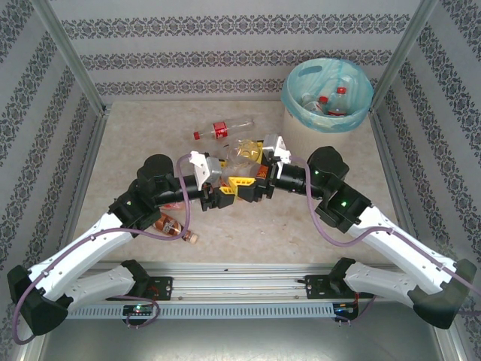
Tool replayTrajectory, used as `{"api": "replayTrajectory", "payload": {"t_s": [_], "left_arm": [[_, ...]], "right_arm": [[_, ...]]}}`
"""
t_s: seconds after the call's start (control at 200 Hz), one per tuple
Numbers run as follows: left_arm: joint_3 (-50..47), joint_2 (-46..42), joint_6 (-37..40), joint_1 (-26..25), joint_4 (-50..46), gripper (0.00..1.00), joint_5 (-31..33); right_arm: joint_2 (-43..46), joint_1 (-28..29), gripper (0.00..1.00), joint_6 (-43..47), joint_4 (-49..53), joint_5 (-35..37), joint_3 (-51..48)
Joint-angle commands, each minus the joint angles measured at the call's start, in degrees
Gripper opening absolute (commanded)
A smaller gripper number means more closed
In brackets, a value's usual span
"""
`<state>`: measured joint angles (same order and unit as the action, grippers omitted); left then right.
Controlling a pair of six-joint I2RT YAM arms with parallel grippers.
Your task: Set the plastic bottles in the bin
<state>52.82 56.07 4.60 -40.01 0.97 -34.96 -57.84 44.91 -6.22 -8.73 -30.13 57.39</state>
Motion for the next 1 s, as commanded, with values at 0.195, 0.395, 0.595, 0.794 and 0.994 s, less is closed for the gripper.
{"api": "replayTrajectory", "payload": {"t_s": [0.195, 0.395, 0.595, 0.794, 0.994], "left_arm": [[-0.6, -0.56, -0.66, 0.36, 3.43, 0.56, -1.16], [-2.03, -0.47, -1.64, 0.36, 4.77, 0.56, -1.42], [-2.41, -0.33, -1.97, 0.29, 5.03, 0.56, -2.09], [-1.78, -0.35, -1.12, 0.34, 4.21, 0.57, -1.66], [-2.69, -1.51, -1.52, 0.33, 5.14, 0.79, 3.9]], "right_arm": [[0.19, 1.86, 0.82, -1.93, -2.67, -0.51, 1.26], [1.84, 2.04, 0.82, -2.41, -5.4, 5.79, 0.2], [0.9, 2.19, 0.77, -2.29, -6.03, 6.03, 1.23], [0.23, 2.15, 0.62, -2.93, -6.73, 4.91, 1.19], [0.88, 2.11, 0.5, -2.75, -5.9, 6.01, 1.42]]}}
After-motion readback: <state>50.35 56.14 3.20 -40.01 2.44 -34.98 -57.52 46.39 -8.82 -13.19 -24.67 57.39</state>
